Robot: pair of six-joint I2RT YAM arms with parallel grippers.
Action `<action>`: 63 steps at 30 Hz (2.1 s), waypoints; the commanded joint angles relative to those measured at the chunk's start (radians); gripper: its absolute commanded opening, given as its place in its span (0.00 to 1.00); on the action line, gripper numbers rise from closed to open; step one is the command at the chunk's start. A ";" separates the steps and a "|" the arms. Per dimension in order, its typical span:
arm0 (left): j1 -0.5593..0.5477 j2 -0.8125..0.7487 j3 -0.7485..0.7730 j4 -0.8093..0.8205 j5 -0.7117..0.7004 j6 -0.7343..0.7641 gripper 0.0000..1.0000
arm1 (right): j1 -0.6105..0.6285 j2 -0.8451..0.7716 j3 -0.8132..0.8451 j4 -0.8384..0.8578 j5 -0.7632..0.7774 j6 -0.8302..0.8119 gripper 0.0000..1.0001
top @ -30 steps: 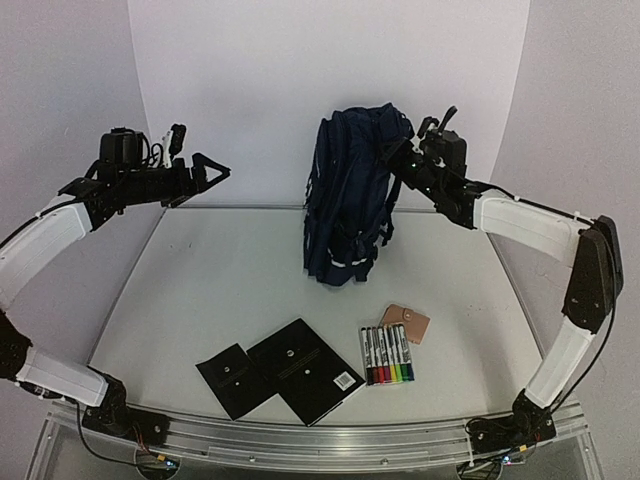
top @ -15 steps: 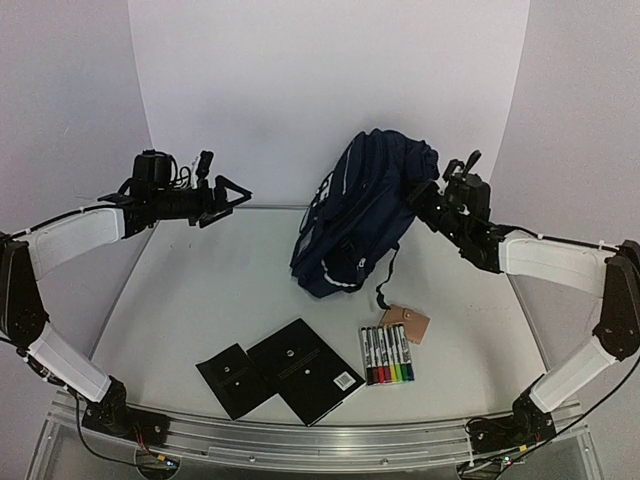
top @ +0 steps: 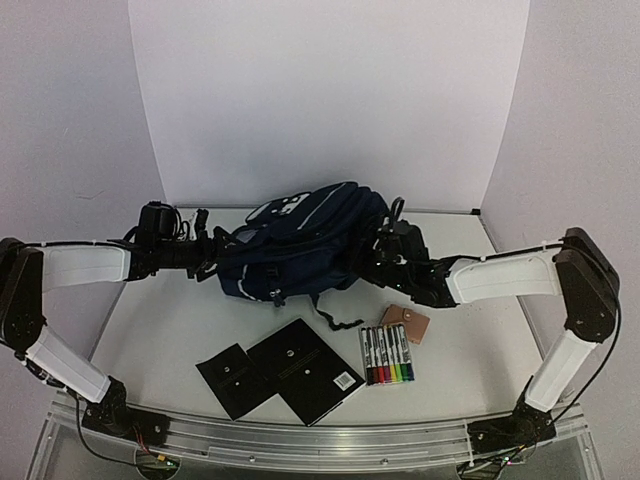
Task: Pack the student bag
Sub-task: Adjust the student bag at the center of the board.
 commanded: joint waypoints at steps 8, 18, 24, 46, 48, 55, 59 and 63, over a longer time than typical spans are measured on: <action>-0.005 -0.126 -0.158 0.061 -0.194 -0.200 0.94 | 0.005 -0.172 -0.125 -0.147 0.032 -0.043 0.87; 0.001 -0.266 -0.228 -0.065 -0.327 -0.300 1.00 | -0.239 -0.212 -0.043 -0.212 -0.222 -0.326 0.98; 0.004 -0.226 -0.246 -0.037 -0.310 -0.349 0.94 | -0.275 0.001 0.219 -0.217 -0.323 -0.409 0.98; 0.094 0.413 0.216 0.422 -0.045 -0.063 0.50 | -0.037 0.322 0.352 -0.066 -0.877 -0.507 0.58; 0.122 0.398 0.222 0.394 -0.069 -0.054 0.51 | 0.008 0.289 0.335 -0.064 -0.851 -0.492 0.58; 0.263 0.221 0.161 0.225 -0.123 -0.003 0.69 | 0.015 0.028 0.247 -0.164 -0.546 -0.468 0.74; 0.276 0.113 0.165 0.047 -0.152 0.064 0.81 | -0.075 -0.084 0.197 -0.231 -0.439 -0.428 0.86; 0.274 0.078 0.139 0.010 -0.066 0.020 0.84 | -0.164 -0.095 0.139 -0.231 -0.457 -0.411 0.94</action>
